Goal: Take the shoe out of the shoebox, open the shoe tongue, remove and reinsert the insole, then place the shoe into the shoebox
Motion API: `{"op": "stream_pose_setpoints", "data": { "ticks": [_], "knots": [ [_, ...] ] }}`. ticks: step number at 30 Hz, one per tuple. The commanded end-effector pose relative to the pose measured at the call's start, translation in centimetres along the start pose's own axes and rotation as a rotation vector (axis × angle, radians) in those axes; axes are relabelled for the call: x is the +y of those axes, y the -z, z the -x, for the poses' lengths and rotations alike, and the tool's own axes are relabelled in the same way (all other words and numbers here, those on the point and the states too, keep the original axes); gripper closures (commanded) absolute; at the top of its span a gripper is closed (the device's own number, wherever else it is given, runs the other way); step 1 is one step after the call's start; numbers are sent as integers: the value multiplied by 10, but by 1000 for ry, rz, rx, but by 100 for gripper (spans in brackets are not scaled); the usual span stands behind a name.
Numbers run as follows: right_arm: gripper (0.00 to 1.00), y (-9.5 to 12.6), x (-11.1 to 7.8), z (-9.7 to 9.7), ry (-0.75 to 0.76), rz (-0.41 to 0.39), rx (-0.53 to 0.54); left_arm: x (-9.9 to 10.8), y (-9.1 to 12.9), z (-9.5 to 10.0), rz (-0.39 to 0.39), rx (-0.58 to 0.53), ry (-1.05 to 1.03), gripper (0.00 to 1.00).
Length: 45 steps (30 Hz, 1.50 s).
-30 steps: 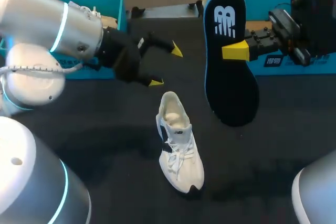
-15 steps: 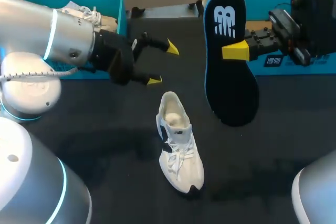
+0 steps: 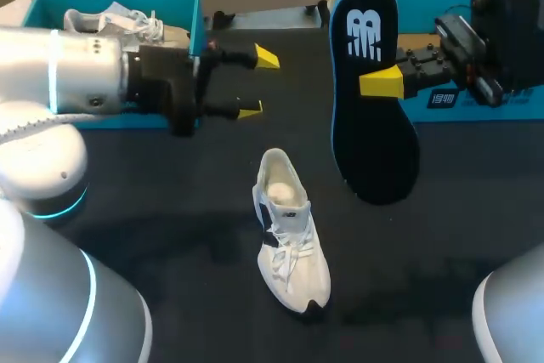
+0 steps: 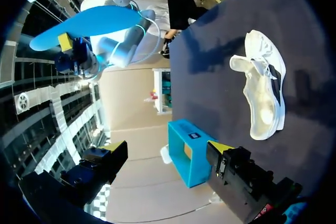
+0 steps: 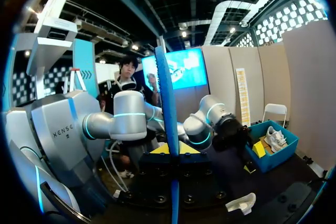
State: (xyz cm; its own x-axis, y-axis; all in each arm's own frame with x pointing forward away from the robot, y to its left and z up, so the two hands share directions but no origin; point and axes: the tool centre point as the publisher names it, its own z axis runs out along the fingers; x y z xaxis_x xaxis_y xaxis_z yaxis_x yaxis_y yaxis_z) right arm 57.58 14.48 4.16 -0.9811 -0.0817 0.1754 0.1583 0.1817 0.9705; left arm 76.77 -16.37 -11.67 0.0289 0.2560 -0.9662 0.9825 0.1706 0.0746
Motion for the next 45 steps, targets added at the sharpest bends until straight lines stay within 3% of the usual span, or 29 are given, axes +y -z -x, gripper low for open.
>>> {"op": "stream_pose_setpoints", "data": {
  "ticks": [1,7,9,16,30,36,38,43,45],
  "knots": [
    [100,-3,1,3,-1,-3,3,-3,13,0,12,-118,-8,0],
    [100,-2,3,9,-38,22,27,2,21,13,20,-164,-21,0],
    [100,0,6,13,-63,62,26,2,23,15,22,-171,-25,0],
    [100,14,24,32,-160,58,63,7,22,18,21,-176,-4,0],
    [100,14,24,32,-160,58,63,7,22,18,21,-176,-4,0],
    [100,-5,-5,88,-380,170,169,7,22,18,21,-176,-4,0],
    [100,-5,-16,103,-465,143,183,7,22,18,21,-176,-4,0],
    [100,-2,-28,132,-589,159,176,7,22,18,21,-176,-4,0],
    [100,-2,-28,132,-589,159,176,7,22,18,21,-176,-4,0]
  ]
}}
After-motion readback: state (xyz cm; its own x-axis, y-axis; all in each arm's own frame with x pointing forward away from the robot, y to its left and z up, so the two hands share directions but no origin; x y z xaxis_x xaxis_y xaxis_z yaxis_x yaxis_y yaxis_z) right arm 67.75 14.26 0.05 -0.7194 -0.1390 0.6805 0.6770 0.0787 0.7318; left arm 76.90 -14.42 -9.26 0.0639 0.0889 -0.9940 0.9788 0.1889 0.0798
